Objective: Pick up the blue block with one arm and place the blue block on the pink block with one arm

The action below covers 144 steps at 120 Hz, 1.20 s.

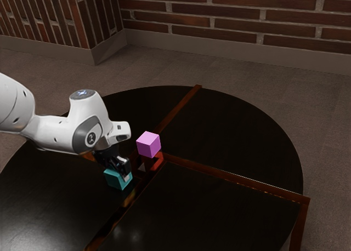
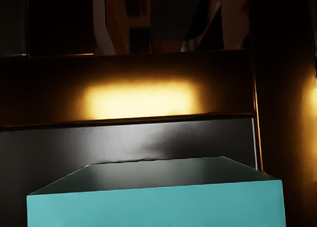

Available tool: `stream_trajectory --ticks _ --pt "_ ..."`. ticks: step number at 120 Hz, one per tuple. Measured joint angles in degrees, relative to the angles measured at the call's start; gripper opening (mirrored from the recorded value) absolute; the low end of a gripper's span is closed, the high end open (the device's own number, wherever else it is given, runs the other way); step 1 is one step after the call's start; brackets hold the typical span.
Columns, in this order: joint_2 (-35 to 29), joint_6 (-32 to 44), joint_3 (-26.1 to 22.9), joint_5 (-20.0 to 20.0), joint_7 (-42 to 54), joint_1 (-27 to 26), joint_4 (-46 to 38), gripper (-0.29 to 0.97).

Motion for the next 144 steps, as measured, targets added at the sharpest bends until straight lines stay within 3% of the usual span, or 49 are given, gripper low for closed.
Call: stream_trajectory --ticks 25,69,144 --pt "0.4 -1.9 0.2 0.5 -1.0 0.4 6.6 0.35" --pt "12.1 -14.9 0.5 2.7 -1.9 0.9 30.4 0.37" --pt "15.9 -21.0 -0.6 0.0 -4.3 1.2 36.7 0.37"
